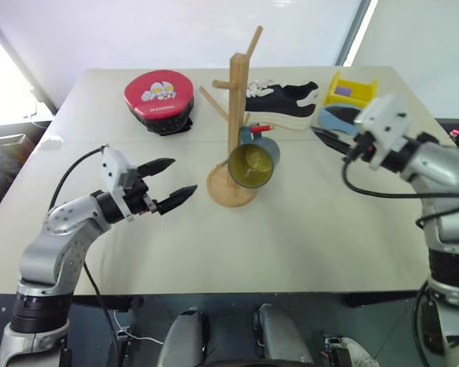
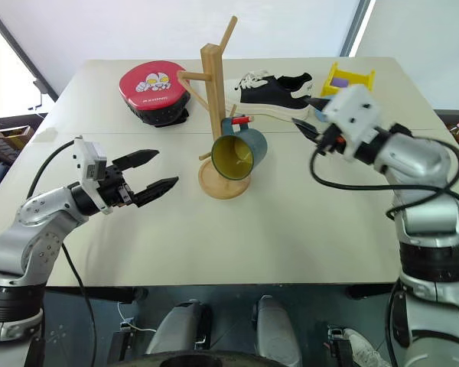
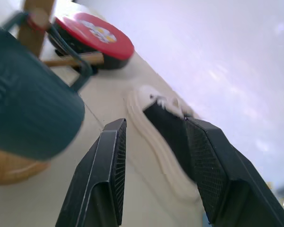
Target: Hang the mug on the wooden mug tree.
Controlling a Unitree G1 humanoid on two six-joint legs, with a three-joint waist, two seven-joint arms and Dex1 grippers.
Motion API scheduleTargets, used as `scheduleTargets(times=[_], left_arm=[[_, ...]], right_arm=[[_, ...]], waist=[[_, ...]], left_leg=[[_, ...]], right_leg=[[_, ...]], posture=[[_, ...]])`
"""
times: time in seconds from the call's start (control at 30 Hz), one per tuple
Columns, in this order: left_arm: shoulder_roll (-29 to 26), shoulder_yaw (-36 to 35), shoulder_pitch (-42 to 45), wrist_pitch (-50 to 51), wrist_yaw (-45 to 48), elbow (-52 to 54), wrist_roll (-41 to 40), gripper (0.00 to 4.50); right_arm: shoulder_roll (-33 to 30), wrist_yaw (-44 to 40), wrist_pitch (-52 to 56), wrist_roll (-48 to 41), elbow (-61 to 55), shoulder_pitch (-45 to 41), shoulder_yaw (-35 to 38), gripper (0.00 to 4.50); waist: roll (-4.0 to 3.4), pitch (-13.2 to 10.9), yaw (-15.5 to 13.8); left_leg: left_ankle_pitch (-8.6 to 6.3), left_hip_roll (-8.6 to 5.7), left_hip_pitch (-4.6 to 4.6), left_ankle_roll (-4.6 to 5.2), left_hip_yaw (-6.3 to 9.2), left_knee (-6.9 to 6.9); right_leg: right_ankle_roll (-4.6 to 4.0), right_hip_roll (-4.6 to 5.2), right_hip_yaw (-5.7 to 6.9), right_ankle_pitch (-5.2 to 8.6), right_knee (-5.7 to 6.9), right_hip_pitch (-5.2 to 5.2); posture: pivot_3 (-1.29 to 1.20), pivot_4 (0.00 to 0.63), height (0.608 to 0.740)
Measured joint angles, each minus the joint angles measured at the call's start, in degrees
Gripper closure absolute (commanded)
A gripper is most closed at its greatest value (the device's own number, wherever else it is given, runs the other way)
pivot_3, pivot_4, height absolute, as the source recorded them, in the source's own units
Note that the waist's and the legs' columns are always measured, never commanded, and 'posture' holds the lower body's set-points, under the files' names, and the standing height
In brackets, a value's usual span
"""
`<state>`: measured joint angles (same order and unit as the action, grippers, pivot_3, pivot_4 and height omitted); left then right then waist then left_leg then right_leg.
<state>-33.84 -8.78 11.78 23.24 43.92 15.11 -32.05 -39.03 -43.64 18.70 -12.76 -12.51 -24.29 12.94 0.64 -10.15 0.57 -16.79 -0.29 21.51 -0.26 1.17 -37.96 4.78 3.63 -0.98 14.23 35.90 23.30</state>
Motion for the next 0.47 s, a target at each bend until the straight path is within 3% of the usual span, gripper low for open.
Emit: scheduleTargets(times=[0.13,0.33,0.47], left_arm=[[2.93,-0.05,-1.67,-4.72,-5.09,-6.47,5.91,0.0],[6.54,-2.23,-3.24,-10.38,-13.18,-12.14,11.63,0.0],[7.42,-2.87,-4.38,-11.67,-15.87,-14.13,13.84,0.0]], right_arm=[[8.86,5.12,-1.75,-2.72,5.61,9.76,3.83,2.51],[15.39,13.08,-9.75,-1.85,12.4,12.37,5.67,2.51],[15.89,14.07,-12.13,-0.8,14.7,13.15,4.19,2.51]], waist=[[-0.03,-0.03,0.2],[-0.02,0.0,0.19],[-0.03,-0.01,0.16]], left_leg=[[0.0,0.01,-0.03,0.0,-0.09,0.0],[0.0,0.04,-0.09,-0.01,-0.09,-0.01],[0.01,0.02,-0.03,-0.01,-0.1,-0.01]], right_leg=[[0.03,-0.02,-0.09,-0.01,0.07,0.05],[0.14,-0.06,-0.1,-0.08,0.14,0.07],[0.14,-0.03,-0.1,-0.08,0.13,0.11]], posture=[[0.0,0.15,0.735],[0.0,0.15,0.735],[0.0,0.15,0.735]])
